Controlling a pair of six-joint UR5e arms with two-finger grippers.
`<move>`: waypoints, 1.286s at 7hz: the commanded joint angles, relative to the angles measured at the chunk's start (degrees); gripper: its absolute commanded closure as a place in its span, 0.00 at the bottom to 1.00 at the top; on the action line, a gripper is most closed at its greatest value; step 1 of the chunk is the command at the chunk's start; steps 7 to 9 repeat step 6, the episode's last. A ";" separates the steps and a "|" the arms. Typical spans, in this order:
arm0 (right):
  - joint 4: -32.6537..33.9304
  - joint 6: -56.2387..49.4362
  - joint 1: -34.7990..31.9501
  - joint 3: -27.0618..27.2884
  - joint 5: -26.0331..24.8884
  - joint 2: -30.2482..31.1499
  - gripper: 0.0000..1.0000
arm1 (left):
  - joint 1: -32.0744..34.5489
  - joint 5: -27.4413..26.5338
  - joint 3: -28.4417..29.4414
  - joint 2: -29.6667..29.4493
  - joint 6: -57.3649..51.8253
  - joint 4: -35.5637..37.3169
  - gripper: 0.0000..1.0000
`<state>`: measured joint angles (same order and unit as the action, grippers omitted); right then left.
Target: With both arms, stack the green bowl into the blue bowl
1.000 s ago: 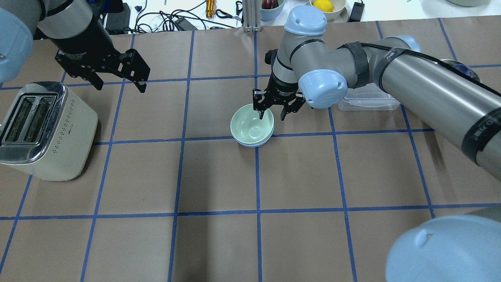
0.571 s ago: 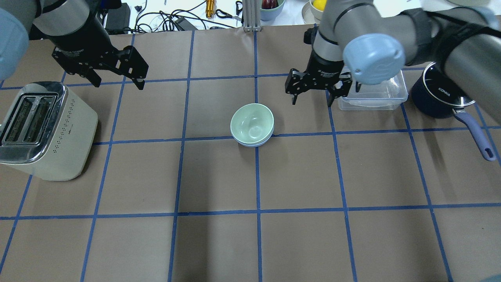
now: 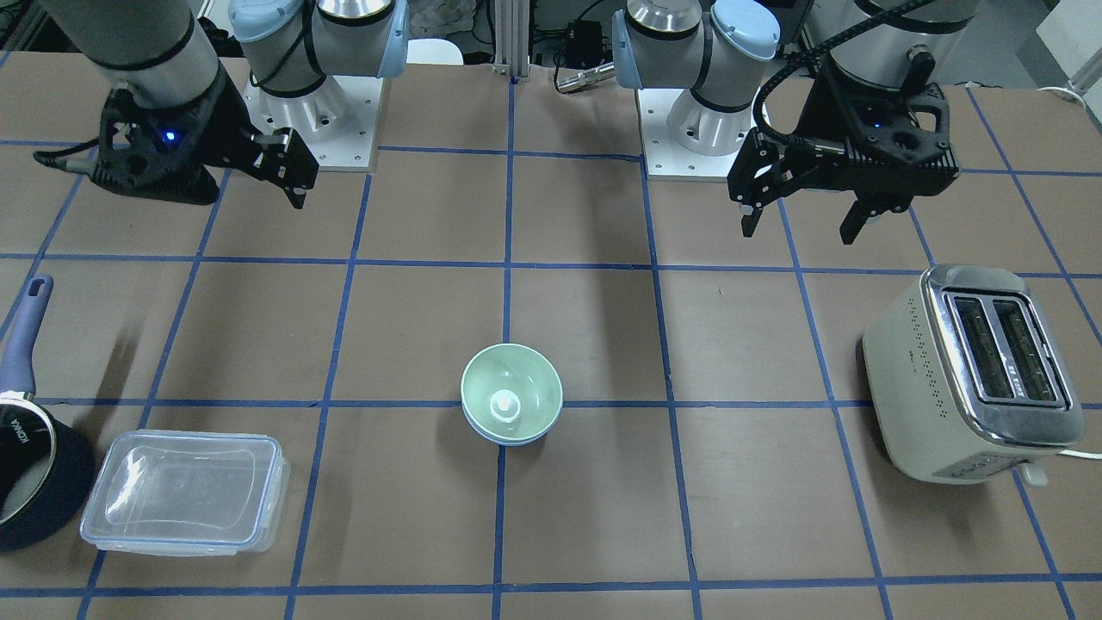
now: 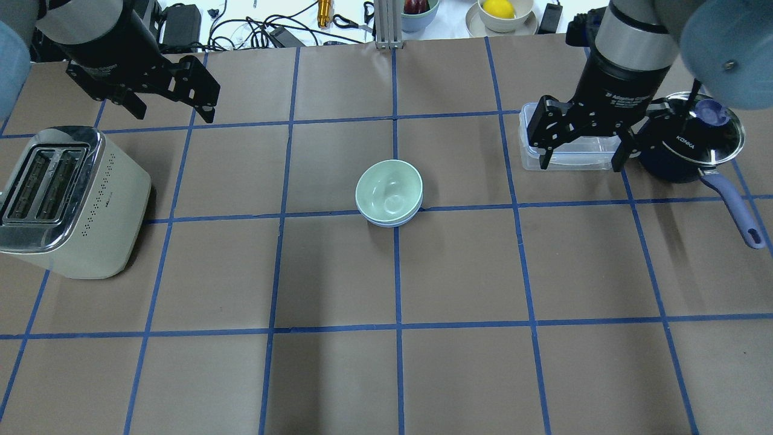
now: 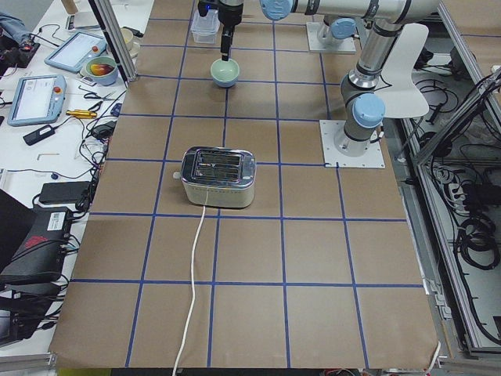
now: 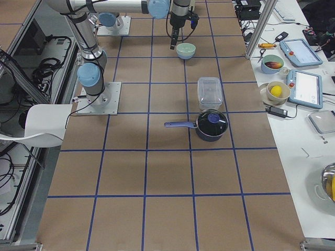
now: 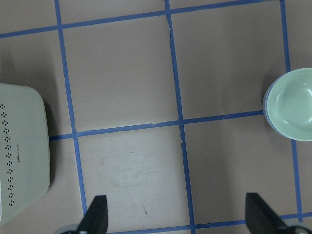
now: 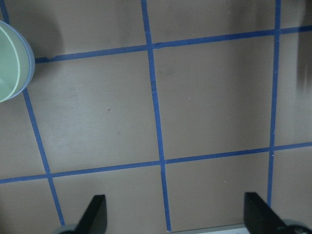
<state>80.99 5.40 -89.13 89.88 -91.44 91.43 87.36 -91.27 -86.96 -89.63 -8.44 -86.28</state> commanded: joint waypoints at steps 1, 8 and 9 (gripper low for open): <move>-0.65 0.14 -0.16 -0.14 -0.58 1.46 0.00 | 0.09 -0.04 -0.14 0.15 0.09 0.06 0.00; -0.48 0.49 -1.48 0.12 0.74 1.12 0.00 | 0.09 0.04 -0.40 0.07 0.09 -0.03 0.00; -0.48 0.49 -1.48 0.12 0.74 1.12 0.00 | 0.09 0.04 -0.40 0.07 0.09 -0.03 0.00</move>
